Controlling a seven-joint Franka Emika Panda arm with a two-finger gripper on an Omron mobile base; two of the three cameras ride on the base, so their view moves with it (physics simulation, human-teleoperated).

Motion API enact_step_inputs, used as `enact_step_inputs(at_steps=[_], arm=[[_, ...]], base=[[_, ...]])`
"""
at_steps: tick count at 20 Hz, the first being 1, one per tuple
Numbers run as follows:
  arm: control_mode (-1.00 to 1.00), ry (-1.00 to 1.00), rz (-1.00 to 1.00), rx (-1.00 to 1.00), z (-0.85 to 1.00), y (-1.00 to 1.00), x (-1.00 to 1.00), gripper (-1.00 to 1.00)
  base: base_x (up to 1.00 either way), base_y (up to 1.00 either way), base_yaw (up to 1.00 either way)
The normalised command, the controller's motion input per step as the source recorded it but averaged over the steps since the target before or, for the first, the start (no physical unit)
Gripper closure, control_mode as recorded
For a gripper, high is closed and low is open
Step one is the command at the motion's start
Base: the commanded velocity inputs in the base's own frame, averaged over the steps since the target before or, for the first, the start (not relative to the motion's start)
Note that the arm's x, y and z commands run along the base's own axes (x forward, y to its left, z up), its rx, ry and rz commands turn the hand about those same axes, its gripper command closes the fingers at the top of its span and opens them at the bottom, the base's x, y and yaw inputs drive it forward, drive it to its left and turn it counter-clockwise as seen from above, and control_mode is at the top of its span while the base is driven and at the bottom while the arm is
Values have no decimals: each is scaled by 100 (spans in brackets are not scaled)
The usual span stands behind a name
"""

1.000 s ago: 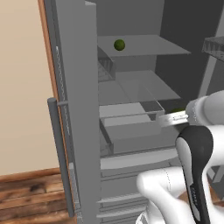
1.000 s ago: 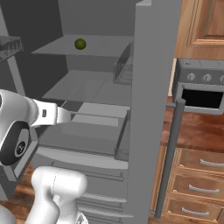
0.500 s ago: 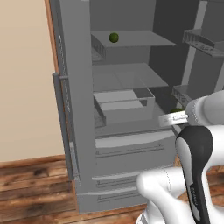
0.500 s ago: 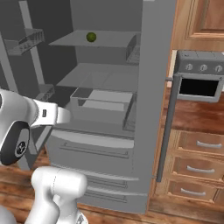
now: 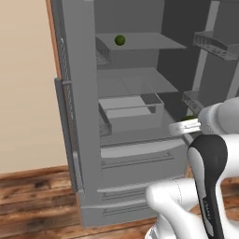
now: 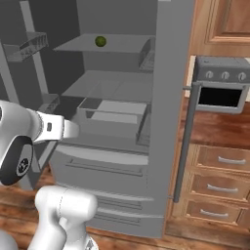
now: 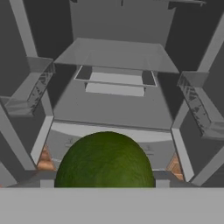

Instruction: Grab the limes from the fridge, place them in the blender, close the lid, and turn on the blender to create a marinade.

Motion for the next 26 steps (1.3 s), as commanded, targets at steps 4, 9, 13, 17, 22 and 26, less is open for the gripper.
enact_step_inputs(at_steps=[4,9,13,17,22,26], arm=[[100,0,0,0,0,0,0,100],[100,0,0,0,0,0,0,100],[100,0,0,0,0,0,0,100],[100,0,0,0,0,0,0,100],[100,0,0,0,0,0,0,100],[100,0,0,0,0,0,0,100]], base=[[-46,69,-26],[-4,92,-37],[-4,97,-50],[-14,95,-53],[-44,48,-58],[-43,-5,-73]])
